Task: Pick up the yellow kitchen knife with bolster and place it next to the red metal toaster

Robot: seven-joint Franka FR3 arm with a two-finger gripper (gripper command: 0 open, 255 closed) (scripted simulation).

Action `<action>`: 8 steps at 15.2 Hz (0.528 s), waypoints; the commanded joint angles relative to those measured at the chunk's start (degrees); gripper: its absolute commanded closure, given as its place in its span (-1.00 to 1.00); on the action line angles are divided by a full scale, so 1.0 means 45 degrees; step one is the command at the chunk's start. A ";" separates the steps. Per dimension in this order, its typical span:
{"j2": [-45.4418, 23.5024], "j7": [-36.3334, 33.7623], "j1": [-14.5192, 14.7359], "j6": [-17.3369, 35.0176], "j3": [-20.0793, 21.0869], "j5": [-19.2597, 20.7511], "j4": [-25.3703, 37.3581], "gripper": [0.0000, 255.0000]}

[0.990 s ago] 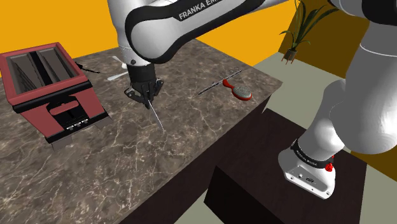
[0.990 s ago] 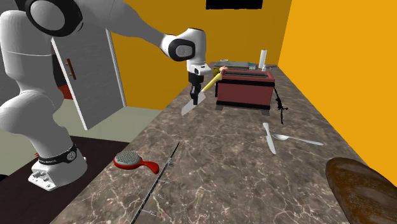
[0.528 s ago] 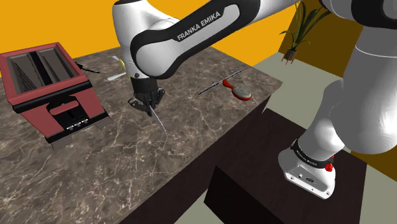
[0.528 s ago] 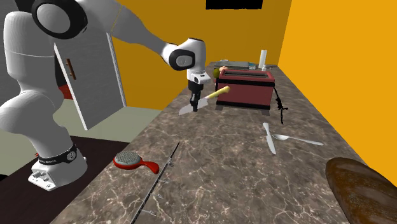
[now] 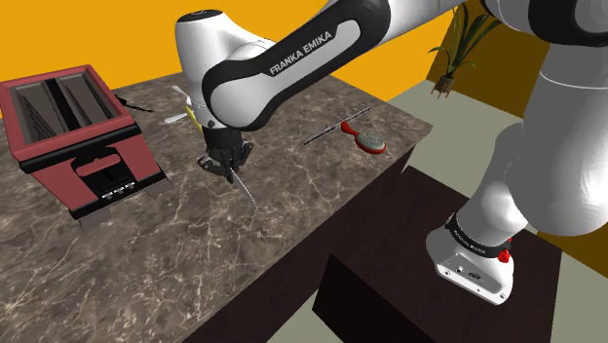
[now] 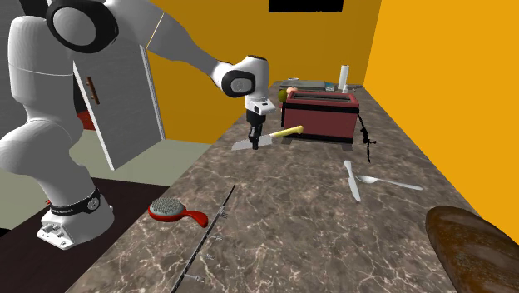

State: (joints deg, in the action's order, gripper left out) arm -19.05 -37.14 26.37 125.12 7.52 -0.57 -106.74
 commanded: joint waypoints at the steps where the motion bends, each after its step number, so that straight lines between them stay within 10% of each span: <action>1: -0.0001 0.0000 0.0001 0.0002 0.0001 0.0000 -0.0003 1.00; 2: -0.0001 0.0000 0.0001 0.0002 0.0001 0.0000 -0.0003 1.00; 3: -0.0002 0.0000 0.0001 0.0002 0.0001 0.0000 -0.0003 -1.00; 8: -0.0001 0.0000 0.0001 0.0002 0.0001 0.0000 -0.0003 -1.00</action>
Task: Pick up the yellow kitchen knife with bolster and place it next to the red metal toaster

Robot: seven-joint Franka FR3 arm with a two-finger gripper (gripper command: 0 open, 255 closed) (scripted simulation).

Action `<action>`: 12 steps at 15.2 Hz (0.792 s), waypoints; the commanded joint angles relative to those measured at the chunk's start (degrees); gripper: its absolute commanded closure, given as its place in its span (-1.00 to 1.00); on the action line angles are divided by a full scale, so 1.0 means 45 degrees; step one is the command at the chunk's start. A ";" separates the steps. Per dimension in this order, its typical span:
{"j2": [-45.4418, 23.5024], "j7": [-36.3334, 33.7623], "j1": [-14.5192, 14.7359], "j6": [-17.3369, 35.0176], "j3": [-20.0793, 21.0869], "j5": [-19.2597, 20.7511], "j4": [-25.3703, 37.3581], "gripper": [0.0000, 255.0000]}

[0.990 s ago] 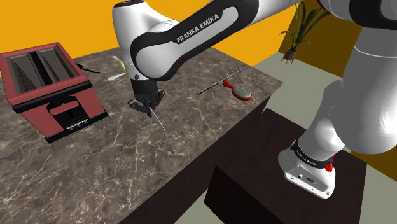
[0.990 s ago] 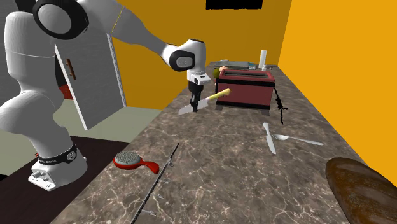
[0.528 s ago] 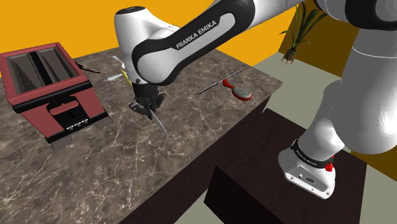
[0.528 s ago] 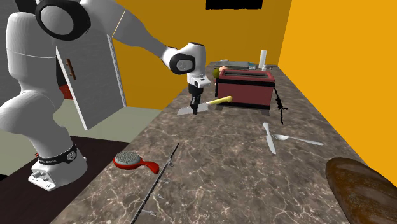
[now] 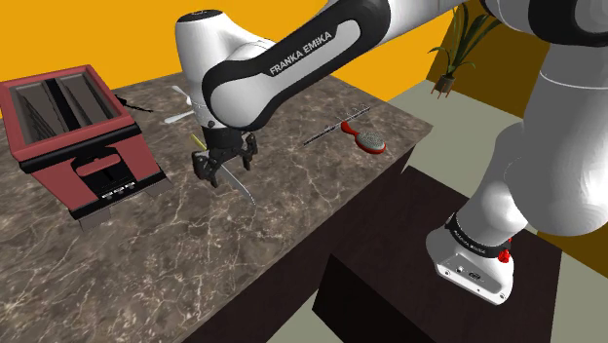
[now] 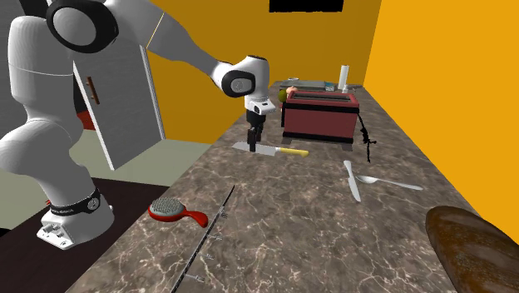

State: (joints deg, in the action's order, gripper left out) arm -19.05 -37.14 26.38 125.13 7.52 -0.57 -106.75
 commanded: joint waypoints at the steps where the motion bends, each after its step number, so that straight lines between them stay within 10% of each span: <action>1: 0.0199 0.0016 -0.0019 -0.0367 0.0006 -0.0025 0.0169 -1.00; 12: 0.0679 0.0055 -0.0065 -0.1413 0.0013 -0.0084 0.0737 -1.00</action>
